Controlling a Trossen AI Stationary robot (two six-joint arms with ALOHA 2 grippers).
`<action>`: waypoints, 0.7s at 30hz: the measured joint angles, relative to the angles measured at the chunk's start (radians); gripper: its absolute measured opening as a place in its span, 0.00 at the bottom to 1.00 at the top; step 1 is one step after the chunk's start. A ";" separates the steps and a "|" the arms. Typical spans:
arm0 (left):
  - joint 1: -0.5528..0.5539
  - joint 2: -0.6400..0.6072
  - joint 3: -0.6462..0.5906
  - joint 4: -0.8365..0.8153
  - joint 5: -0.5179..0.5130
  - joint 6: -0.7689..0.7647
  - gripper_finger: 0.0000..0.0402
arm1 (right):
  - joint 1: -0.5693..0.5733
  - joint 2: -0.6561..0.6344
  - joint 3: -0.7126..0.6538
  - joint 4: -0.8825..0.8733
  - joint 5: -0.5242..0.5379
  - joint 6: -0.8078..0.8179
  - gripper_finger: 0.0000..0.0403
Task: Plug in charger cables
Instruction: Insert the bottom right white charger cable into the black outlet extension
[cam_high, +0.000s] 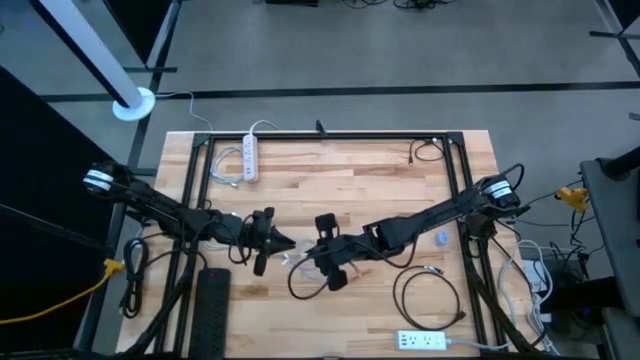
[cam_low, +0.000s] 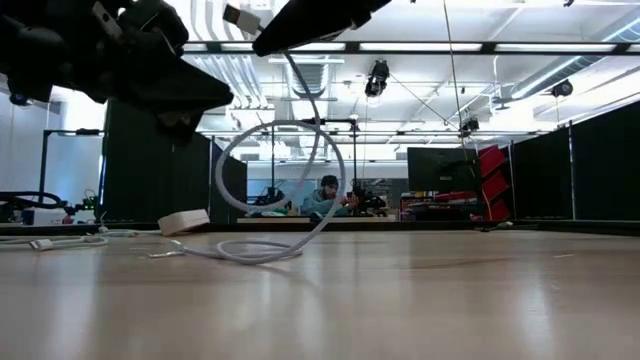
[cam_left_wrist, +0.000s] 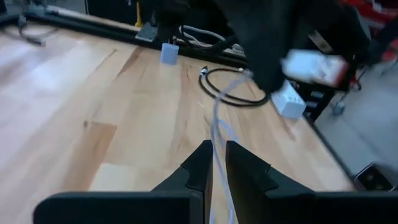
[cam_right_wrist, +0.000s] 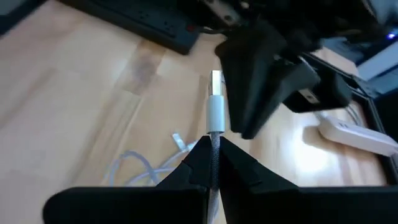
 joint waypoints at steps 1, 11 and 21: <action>0.000 0.000 0.000 0.000 0.000 -0.032 0.08 | 0.000 0.000 0.000 0.000 -0.002 -0.006 0.01; 0.000 0.002 0.008 0.027 0.034 -0.322 0.08 | 0.003 0.000 0.000 -0.001 0.086 -0.429 0.01; 0.004 0.003 0.008 0.065 0.102 -0.326 0.18 | 0.021 0.004 0.000 0.003 0.095 -0.794 0.01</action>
